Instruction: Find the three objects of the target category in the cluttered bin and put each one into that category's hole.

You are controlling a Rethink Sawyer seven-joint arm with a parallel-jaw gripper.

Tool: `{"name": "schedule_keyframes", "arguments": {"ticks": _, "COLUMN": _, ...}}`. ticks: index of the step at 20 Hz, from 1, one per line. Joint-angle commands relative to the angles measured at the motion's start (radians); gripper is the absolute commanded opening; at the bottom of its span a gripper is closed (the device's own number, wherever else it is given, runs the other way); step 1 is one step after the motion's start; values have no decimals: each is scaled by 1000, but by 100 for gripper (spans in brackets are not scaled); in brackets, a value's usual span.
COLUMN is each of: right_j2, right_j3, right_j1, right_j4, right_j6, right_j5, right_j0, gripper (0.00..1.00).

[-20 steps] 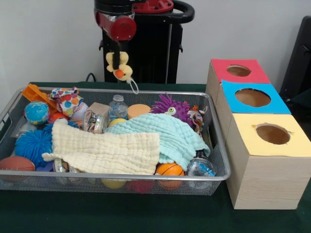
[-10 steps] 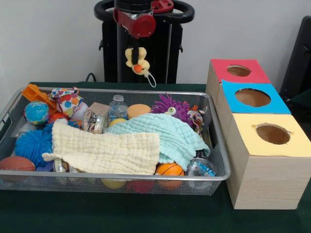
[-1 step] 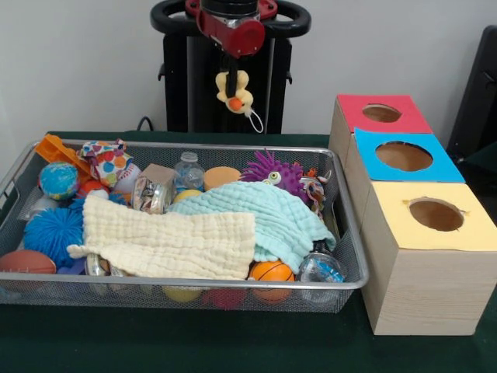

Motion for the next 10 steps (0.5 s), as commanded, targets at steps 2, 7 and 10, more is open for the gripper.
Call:
{"name": "schedule_keyframes", "arguments": {"ticks": 2, "right_j2": 26, "right_j3": 90, "right_j1": -7, "right_j4": 29, "right_j6": 98, "right_j5": -89, "right_j0": 0, "gripper": 0}}
{"name": "schedule_keyframes", "arguments": {"ticks": 7, "right_j2": 34, "right_j3": 126, "right_j1": -16, "right_j4": 42, "right_j6": 110, "right_j5": -122, "right_j0": 4, "gripper": 0}}
{"name": "schedule_keyframes", "arguments": {"ticks": 10, "right_j2": 31, "right_j3": 145, "right_j1": -20, "right_j4": 42, "right_j6": 123, "right_j5": -148, "right_j0": 21, "gripper": 0}}
